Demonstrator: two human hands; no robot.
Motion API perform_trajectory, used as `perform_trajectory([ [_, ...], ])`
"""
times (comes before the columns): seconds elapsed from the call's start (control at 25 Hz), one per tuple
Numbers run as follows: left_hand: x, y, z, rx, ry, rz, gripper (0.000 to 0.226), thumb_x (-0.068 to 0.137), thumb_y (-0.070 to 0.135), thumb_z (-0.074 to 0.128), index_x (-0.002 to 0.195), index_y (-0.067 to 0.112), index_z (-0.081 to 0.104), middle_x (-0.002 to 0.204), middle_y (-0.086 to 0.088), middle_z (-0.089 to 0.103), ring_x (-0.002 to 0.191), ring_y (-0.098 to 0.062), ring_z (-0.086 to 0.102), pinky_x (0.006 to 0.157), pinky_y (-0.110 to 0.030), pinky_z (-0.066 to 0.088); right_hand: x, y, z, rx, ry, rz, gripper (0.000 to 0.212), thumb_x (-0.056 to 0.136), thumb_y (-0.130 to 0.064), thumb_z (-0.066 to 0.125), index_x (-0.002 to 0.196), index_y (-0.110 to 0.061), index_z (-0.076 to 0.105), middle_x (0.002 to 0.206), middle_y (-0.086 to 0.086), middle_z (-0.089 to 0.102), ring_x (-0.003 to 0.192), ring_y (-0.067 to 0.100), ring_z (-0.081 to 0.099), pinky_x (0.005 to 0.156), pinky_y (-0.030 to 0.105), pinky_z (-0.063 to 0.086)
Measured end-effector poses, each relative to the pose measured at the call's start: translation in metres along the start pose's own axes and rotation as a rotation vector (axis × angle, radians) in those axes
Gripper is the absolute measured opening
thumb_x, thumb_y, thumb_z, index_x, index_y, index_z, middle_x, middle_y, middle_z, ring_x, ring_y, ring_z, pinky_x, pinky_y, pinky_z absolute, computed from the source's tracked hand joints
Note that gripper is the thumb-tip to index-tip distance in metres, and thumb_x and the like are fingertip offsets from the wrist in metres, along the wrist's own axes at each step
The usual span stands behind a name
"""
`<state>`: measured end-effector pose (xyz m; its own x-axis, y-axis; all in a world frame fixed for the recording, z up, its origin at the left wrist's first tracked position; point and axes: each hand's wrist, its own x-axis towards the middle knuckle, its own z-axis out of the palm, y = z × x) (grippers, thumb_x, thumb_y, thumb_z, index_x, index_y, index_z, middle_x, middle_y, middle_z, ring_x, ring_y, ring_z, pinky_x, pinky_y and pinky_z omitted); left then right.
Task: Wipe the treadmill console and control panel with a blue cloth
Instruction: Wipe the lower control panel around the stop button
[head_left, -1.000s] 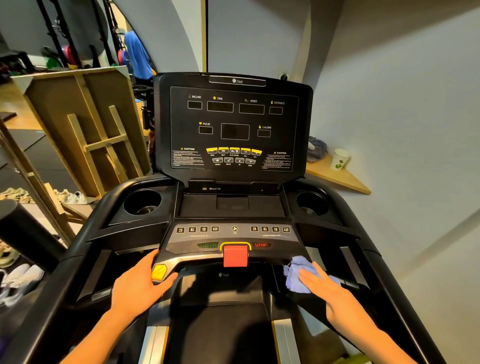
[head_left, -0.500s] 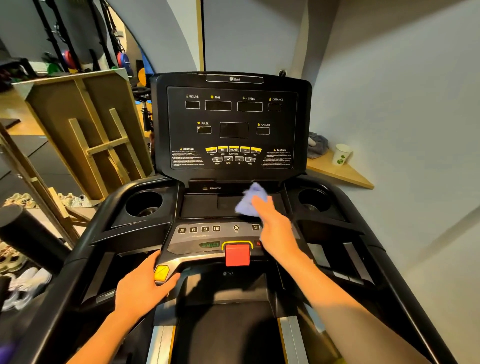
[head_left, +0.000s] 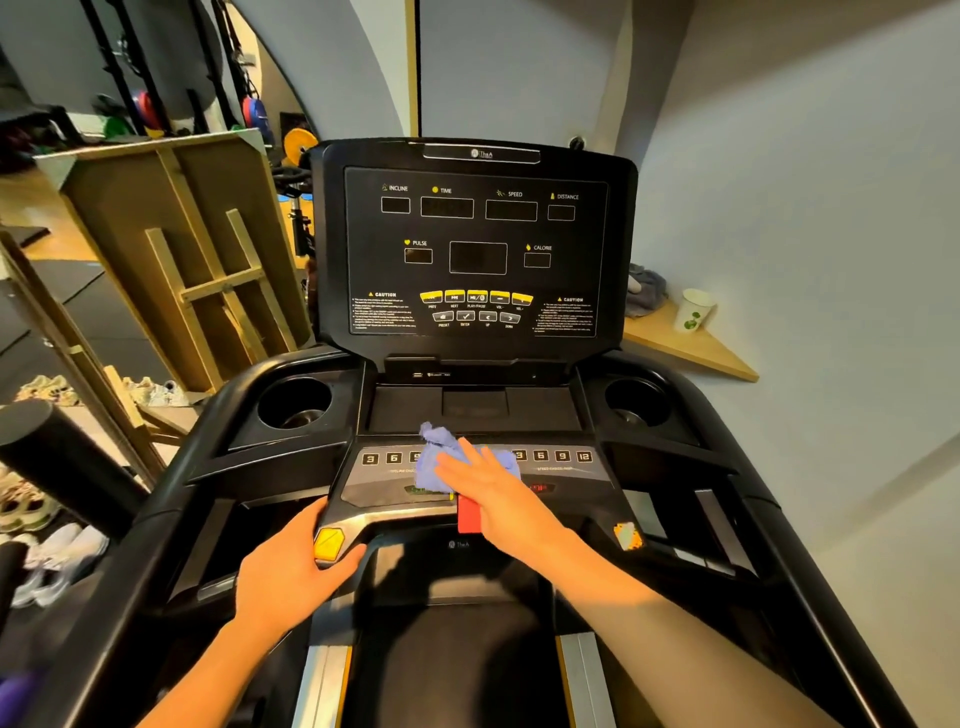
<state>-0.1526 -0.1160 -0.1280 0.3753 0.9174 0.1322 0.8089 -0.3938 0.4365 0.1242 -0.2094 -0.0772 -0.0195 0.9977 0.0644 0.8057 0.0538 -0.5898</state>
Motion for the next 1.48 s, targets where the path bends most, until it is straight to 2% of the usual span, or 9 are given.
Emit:
perform_trajectory([
  [0.16,0.0,0.0,0.0,0.005,-0.011,-0.014,0.089,0.074,0.073,0.06,0.145,0.021,0.044,0.125,0.002,0.068,0.106,-0.018,0.068,0.081,-0.029,0.055,-0.014,0.012,0.015,-0.031,0.029,-0.088,0.08,0.081,0.026,0.047,0.146,-0.02,0.042,0.16,0.004,0.023,0.15,0.022,0.01,0.12,0.05,0.013],
  [0.52,0.0,0.003,-0.002,0.008,-0.007,-0.011,0.091,0.072,0.078,0.054,0.145,0.024,0.043,0.124,0.006,0.068,0.103,-0.014,0.068,0.078,-0.024,0.054,-0.035,0.007,0.01,-0.031,-0.064,-0.079,0.066,0.094,0.01,0.031,0.149,-0.027,0.037,0.155,-0.022,0.006,0.141,-0.008,-0.012,0.112,0.01,-0.01],
  [0.6,-0.001,0.004,-0.004,0.005,-0.002,-0.005,0.088,0.074,0.074,0.059,0.145,0.024,0.044,0.122,0.006,0.068,0.102,-0.013,0.067,0.074,-0.02,0.05,-0.037,0.011,0.013,-0.025,-0.085,-0.065,0.052,0.1,-0.016,0.02,0.147,-0.031,0.039,0.155,-0.027,0.006,0.141,-0.011,-0.01,0.115,0.014,-0.006],
  [0.68,-0.002,0.006,-0.005,0.007,0.0,-0.002,0.087,0.075,0.072,0.061,0.146,0.023,0.043,0.122,0.006,0.068,0.102,-0.012,0.067,0.07,-0.017,0.046,-0.043,0.002,0.011,0.015,-0.011,-0.146,0.045,0.099,-0.036,0.047,0.144,-0.036,0.043,0.156,-0.022,0.022,0.143,-0.007,0.013,0.117,0.021,0.011],
  [0.84,-0.001,0.005,-0.004,0.018,-0.003,-0.009,0.088,0.076,0.072,0.059,0.147,0.022,0.042,0.125,0.005,0.067,0.104,-0.013,0.066,0.07,-0.016,0.045,-0.057,0.001,0.006,0.197,-0.013,-0.041,0.06,0.089,-0.032,0.071,0.142,-0.021,0.046,0.136,-0.001,0.052,0.128,-0.004,0.04,0.111,0.025,0.032],
  [1.0,-0.001,0.005,-0.003,0.022,-0.003,-0.008,0.089,0.076,0.073,0.059,0.147,0.023,0.041,0.125,0.006,0.067,0.103,-0.012,0.067,0.067,-0.014,0.043,-0.063,-0.002,0.004,0.252,-0.006,-0.061,0.045,0.089,-0.033,0.07,0.132,-0.03,0.058,0.126,-0.028,0.056,0.118,-0.019,0.043,0.095,0.015,0.034],
  [1.12,-0.001,0.006,-0.004,0.024,-0.008,-0.026,0.089,0.076,0.072,0.059,0.148,0.023,0.04,0.127,0.005,0.066,0.106,-0.013,0.066,0.073,-0.017,0.047,-0.061,-0.008,-0.009,0.114,0.041,-0.136,0.035,0.091,-0.028,0.066,0.123,-0.016,0.067,0.134,-0.019,0.057,0.132,-0.008,0.037,0.111,0.023,0.022],
  [1.32,-0.002,0.008,-0.005,0.0,-0.018,-0.031,0.089,0.077,0.071,0.06,0.148,0.023,0.039,0.128,0.006,0.066,0.107,-0.013,0.065,0.075,-0.017,0.047,-0.039,-0.018,-0.05,0.051,-0.028,-0.108,0.04,0.097,-0.001,0.046,0.131,-0.015,0.061,0.134,-0.017,0.051,0.123,0.002,0.05,0.107,0.024,0.037],
  [1.48,-0.002,0.009,-0.007,0.005,-0.037,-0.046,0.09,0.077,0.072,0.059,0.149,0.023,0.038,0.131,0.005,0.064,0.111,-0.014,0.064,0.081,-0.021,0.05,0.003,0.001,-0.054,-0.04,0.064,-0.173,0.065,0.09,0.012,0.051,0.132,-0.036,0.052,0.156,0.001,0.034,0.147,0.018,0.02,0.118,0.034,0.024],
])
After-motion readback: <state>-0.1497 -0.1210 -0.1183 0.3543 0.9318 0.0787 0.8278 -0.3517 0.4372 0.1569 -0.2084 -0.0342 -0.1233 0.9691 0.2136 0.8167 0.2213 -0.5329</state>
